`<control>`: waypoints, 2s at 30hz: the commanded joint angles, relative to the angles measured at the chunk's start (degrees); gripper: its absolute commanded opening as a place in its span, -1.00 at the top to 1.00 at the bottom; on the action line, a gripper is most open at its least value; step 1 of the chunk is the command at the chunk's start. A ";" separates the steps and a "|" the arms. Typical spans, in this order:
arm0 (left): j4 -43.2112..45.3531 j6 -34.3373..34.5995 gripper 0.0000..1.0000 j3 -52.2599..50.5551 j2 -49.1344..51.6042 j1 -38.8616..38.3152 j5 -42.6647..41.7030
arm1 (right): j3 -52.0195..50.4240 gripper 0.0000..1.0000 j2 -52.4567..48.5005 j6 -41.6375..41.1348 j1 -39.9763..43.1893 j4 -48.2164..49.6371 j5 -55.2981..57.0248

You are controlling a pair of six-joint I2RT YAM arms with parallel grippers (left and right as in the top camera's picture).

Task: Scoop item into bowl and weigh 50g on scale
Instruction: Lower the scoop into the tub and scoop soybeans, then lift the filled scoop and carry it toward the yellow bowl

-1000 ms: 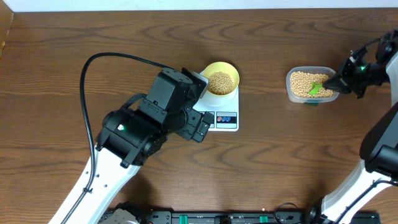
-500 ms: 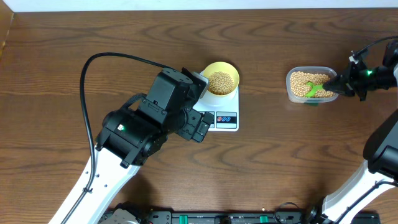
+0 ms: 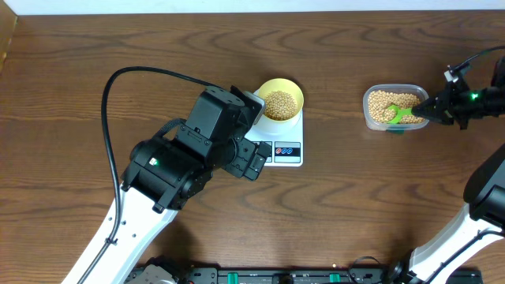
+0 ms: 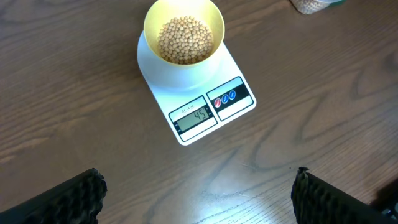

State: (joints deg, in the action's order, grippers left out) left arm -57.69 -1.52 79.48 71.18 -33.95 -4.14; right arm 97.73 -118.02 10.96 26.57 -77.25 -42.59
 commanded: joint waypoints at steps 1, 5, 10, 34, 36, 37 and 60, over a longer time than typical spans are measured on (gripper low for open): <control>-0.13 -0.37 -0.96 1.27 -0.02 0.13 0.72 | -0.50 0.98 0.72 1.53 1.27 1.25 -1.09; -0.13 -0.37 -0.95 1.27 -0.02 0.13 0.72 | -0.50 0.98 0.72 1.29 1.73 3.69 -1.53; -0.13 -0.37 -0.96 1.27 -0.02 0.13 0.72 | -0.50 0.97 0.72 -0.02 1.97 6.69 -3.80; -0.13 -0.37 -0.96 1.27 -0.02 0.13 0.72 | -0.46 0.97 0.74 -1.66 -2.86 15.91 -32.96; -0.13 -0.37 -0.96 1.27 -0.02 0.13 0.72 | -0.46 0.97 0.74 -4.09 -4.20 18.18 -33.22; -0.13 -0.37 -0.96 1.27 -0.02 0.13 0.72 | -0.46 0.97 0.74 -5.79 -5.25 20.15 -33.53; -0.13 -0.37 -0.96 1.27 -0.02 0.13 0.72 | -0.46 0.97 0.74 -28.74 -21.20 47.98 -35.34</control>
State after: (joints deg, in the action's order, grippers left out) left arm -57.67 -1.52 79.50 71.18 -33.95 -4.12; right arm 97.27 -118.02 -16.38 6.55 -29.32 -76.34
